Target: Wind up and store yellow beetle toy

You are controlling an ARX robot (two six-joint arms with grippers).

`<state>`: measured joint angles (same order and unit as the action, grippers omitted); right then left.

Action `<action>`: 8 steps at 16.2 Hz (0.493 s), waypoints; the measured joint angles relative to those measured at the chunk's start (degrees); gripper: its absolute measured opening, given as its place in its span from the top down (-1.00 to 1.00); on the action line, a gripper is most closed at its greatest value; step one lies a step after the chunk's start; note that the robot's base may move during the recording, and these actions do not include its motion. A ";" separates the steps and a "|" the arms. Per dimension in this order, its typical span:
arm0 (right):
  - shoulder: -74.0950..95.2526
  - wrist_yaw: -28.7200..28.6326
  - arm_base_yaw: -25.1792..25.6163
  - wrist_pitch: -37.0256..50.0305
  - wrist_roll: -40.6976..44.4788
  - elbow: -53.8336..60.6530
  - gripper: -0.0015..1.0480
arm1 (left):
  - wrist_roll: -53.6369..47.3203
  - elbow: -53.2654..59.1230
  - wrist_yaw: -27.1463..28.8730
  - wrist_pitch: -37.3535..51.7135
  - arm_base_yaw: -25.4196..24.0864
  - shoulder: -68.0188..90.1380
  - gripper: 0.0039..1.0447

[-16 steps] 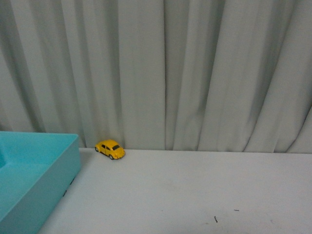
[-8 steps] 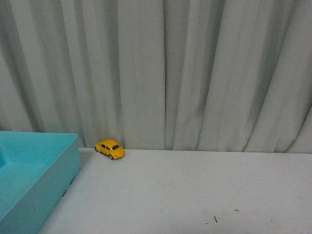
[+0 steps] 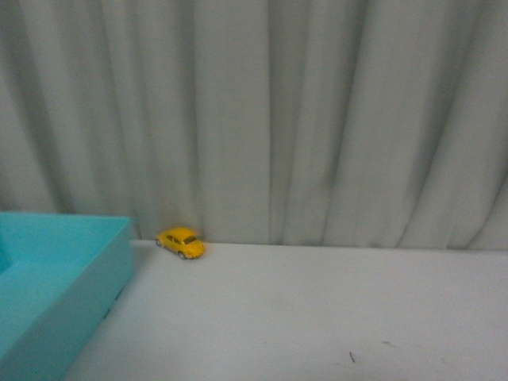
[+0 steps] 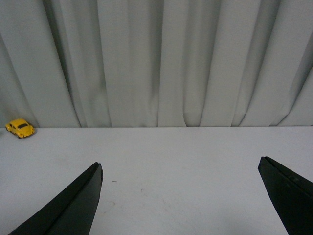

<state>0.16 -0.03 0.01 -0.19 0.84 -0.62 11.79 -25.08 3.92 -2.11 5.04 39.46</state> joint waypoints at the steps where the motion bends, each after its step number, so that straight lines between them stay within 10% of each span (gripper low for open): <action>1: -0.02 0.09 0.00 0.00 -0.02 0.00 -0.87 | -1.22 -2.82 0.61 4.81 0.00 7.87 -0.88; 8: 0.02 0.02 0.00 -0.02 -0.02 0.00 -0.87 | -14.10 -46.23 5.31 -2.80 6.05 61.75 -0.88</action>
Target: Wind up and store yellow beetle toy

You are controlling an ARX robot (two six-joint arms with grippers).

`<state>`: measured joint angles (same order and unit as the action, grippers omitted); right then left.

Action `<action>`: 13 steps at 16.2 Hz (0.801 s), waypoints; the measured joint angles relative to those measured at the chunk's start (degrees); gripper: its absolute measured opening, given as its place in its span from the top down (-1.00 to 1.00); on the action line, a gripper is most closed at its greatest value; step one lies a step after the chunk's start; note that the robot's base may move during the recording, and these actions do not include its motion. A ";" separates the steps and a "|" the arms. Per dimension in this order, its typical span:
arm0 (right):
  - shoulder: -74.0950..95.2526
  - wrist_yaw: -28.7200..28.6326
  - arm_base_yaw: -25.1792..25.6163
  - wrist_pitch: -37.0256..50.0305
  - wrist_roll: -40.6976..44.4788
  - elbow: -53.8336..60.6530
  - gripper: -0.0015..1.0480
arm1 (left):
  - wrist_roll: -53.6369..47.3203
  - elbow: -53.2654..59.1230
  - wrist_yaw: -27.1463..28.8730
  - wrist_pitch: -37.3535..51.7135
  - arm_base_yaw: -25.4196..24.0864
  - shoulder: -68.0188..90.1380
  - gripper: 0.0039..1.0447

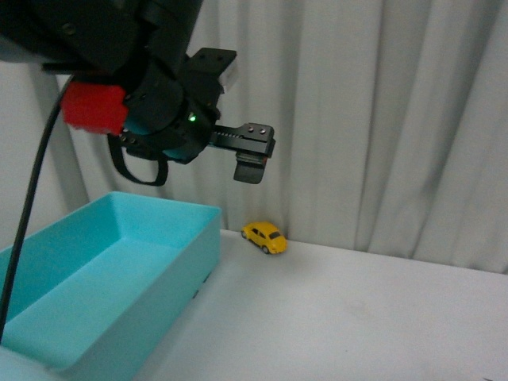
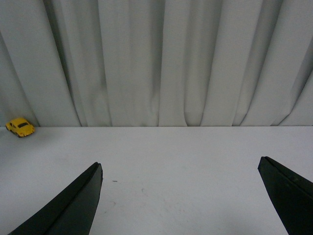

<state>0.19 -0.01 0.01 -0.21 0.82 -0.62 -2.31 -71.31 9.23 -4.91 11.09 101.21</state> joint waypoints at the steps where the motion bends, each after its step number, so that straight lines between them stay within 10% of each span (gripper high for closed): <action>1: 0.00 0.02 0.00 0.00 0.02 0.00 -0.87 | -0.87 -7.30 0.44 -4.33 2.64 4.55 -0.88; 7: 0.00 0.02 0.00 0.00 0.00 0.00 -0.87 | 0.90 -41.99 7.52 -20.46 10.14 29.24 -0.88; 13: 0.00 0.00 0.00 0.00 0.00 0.00 -0.87 | 12.90 -46.25 11.80 -19.10 8.48 39.21 -0.88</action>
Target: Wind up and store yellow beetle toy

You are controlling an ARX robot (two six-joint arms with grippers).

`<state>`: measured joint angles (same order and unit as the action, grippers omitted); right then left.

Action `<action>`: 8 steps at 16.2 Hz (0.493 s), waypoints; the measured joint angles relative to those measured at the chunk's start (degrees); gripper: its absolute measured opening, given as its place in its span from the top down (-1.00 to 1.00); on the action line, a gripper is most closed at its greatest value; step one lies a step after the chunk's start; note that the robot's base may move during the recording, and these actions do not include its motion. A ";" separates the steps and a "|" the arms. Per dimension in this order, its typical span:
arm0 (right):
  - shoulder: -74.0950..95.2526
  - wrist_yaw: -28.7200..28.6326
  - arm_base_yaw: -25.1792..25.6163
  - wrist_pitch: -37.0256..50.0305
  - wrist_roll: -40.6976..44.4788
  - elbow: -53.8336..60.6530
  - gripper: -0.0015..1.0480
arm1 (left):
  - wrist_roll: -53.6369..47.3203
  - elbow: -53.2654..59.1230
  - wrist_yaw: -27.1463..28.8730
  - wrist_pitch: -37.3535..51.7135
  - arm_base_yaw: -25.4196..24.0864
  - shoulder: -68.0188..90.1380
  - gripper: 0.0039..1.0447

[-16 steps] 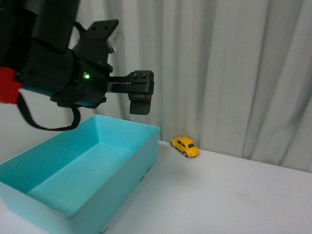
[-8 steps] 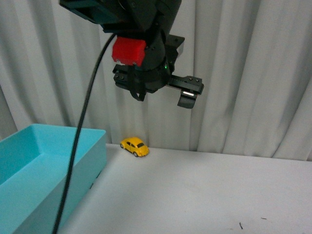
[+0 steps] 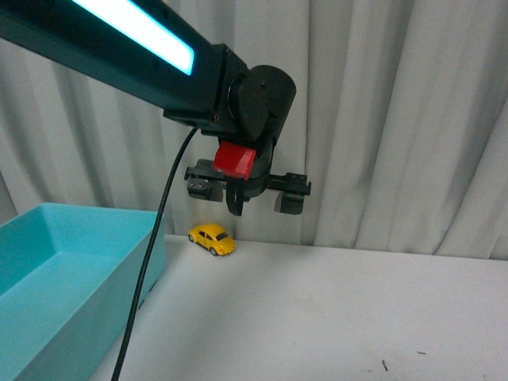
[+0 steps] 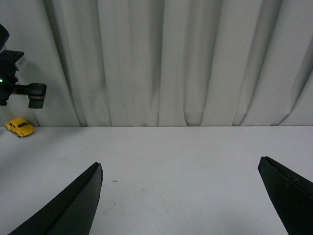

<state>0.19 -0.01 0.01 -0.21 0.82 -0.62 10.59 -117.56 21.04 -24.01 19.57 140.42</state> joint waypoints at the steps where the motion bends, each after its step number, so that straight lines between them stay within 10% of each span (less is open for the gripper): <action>1: 0.00 0.02 0.00 0.00 0.00 0.00 -0.87 | 1.42 -0.26 0.50 -0.17 -0.39 1.07 -0.88; 8: 0.00 0.02 0.00 0.00 0.00 0.00 -0.87 | 8.96 -10.97 4.81 -2.12 -0.66 10.69 -0.88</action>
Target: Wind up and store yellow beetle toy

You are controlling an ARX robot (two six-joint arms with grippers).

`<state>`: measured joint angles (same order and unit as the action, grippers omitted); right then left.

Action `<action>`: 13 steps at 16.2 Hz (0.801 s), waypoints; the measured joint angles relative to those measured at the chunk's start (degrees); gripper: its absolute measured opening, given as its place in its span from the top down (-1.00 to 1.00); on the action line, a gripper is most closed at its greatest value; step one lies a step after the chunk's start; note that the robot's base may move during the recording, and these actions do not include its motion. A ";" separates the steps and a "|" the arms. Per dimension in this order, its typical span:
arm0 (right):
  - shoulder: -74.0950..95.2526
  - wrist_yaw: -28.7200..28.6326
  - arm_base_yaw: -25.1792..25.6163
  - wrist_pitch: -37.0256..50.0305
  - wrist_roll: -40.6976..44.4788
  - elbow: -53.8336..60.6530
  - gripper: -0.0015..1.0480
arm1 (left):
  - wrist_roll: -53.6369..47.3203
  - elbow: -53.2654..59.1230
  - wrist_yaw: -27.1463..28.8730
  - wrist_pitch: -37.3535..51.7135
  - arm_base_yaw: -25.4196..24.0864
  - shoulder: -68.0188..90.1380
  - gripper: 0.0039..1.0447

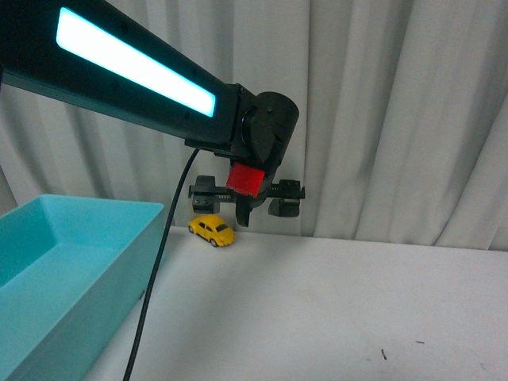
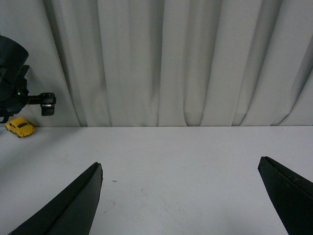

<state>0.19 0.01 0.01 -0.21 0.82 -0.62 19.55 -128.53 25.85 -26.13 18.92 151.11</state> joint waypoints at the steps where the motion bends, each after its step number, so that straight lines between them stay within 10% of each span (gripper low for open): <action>1: 0.00 0.00 0.00 0.00 0.02 0.00 -0.87 | 0.24 -1.11 1.01 -0.22 0.00 1.29 -0.88; 13: 0.00 0.00 0.00 0.00 0.00 0.00 -0.87 | 4.46 -9.60 5.09 -2.10 -2.51 11.04 -0.88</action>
<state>0.19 0.01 0.01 -0.21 0.82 -0.62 24.01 -138.12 30.94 -28.23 16.40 162.15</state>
